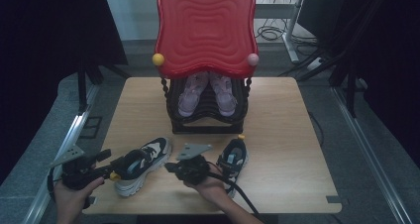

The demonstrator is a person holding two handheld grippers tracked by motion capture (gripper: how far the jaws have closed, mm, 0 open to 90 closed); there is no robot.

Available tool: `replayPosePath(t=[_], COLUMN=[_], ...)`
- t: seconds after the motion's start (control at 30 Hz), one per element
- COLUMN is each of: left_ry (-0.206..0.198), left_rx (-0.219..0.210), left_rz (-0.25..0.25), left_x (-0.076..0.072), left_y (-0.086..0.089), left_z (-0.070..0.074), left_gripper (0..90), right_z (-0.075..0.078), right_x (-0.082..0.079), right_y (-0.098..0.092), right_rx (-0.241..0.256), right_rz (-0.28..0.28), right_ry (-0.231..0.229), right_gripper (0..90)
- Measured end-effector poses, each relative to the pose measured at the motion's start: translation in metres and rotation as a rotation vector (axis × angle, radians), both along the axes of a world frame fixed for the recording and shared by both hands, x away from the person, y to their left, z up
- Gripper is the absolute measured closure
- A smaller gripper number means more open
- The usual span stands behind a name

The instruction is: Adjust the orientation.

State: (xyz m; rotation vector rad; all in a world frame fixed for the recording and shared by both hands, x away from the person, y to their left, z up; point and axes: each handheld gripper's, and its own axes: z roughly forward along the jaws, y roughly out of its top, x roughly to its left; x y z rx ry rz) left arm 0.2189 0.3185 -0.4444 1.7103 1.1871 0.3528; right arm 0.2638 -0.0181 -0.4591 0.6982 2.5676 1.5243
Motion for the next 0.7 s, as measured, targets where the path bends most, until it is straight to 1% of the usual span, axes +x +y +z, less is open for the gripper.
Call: replayPosePath(t=[0.17, 0.33, 0.4, 0.47, 0.57, 0.7], left_ry=[-0.008, -0.016, -0.019, -0.022, -0.030, -0.041], left_rx=[0.008, 0.017, 0.023, 0.030, 0.037, 0.038], left_rz=[-0.004, -0.003, -0.007, -0.015, -0.026, -0.039], left_x=[0.001, 0.003, 0.004, 0.004, 0.005, 0.010], left_y=[-0.007, -0.014, -0.018, -0.021, -0.028, -0.036], left_z=[0.000, 0.002, 0.003, 0.005, 0.008, 0.013], left_gripper=[32.4, 32.6, 32.6, 32.6, 32.6, 32.6], right_z=[0.001, -0.002, -0.002, -0.002, -0.001, -0.004], right_x=[-0.001, -0.003, -0.003, -0.004, -0.007, -0.010], right_y=[-0.047, -0.086, -0.095, -0.104, -0.115, -0.127], right_rx=[0.029, 0.033, 0.033, 0.036, 0.044, 0.059], right_rz=[-0.067, -0.135, -0.156, -0.172, -0.184, -0.198], right_ry=[0.004, 0.004, 0.009, 0.004, -0.001, -0.004], right_gripper=[89.7, 89.7, 89.7, 89.7, 89.7, 89.6])
